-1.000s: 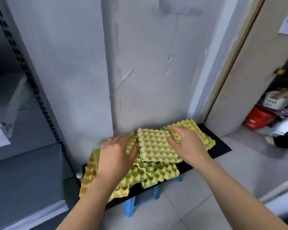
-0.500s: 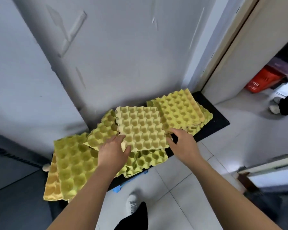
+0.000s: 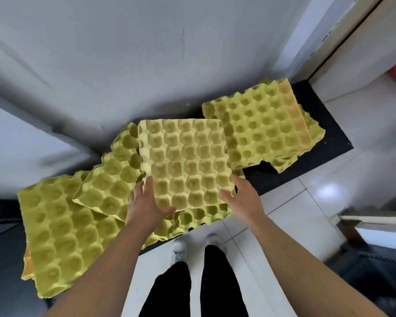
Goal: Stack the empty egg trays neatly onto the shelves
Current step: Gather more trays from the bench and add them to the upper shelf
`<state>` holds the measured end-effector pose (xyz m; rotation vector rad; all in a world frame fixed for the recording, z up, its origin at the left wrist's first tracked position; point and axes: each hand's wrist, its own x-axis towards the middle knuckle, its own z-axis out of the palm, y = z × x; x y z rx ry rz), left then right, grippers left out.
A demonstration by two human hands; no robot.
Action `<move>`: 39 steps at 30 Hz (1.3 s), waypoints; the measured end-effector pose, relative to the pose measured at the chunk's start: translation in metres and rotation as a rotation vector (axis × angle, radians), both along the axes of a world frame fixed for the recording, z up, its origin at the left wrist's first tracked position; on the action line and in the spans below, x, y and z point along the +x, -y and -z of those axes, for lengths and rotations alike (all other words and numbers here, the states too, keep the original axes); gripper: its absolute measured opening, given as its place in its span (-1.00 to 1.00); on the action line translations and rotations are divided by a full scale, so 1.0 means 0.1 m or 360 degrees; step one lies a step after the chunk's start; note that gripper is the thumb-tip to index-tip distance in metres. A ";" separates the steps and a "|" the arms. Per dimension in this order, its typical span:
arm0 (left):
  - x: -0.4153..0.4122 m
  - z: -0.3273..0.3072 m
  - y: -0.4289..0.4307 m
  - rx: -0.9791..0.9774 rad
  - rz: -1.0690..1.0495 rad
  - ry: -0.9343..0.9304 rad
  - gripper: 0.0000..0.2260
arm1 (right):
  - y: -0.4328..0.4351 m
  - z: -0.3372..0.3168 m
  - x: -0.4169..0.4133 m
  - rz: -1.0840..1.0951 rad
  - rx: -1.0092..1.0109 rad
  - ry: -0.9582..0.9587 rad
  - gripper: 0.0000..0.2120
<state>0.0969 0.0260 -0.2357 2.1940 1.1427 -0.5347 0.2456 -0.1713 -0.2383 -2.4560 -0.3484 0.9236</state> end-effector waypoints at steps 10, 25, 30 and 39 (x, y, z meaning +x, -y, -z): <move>0.08 0.50 0.18 0.0062 -0.0319 0.0008 0.24 | -0.02 0.95 0.28 -0.0017 0.0133 -0.0330 -0.06; -0.11 -0.32 0.18 -0.0109 -0.0695 0.0578 0.10 | 0.04 0.18 0.50 -0.0132 0.0444 -0.0128 -0.05; -0.38 -0.92 0.37 0.0003 -0.0837 0.0744 0.12 | -0.08 -0.63 0.43 -0.0360 0.0572 0.0155 -0.13; -1.20 -2.14 0.64 0.0313 -0.1091 0.1182 0.11 | -0.31 -2.07 -0.18 -0.0569 0.0953 0.0419 -0.20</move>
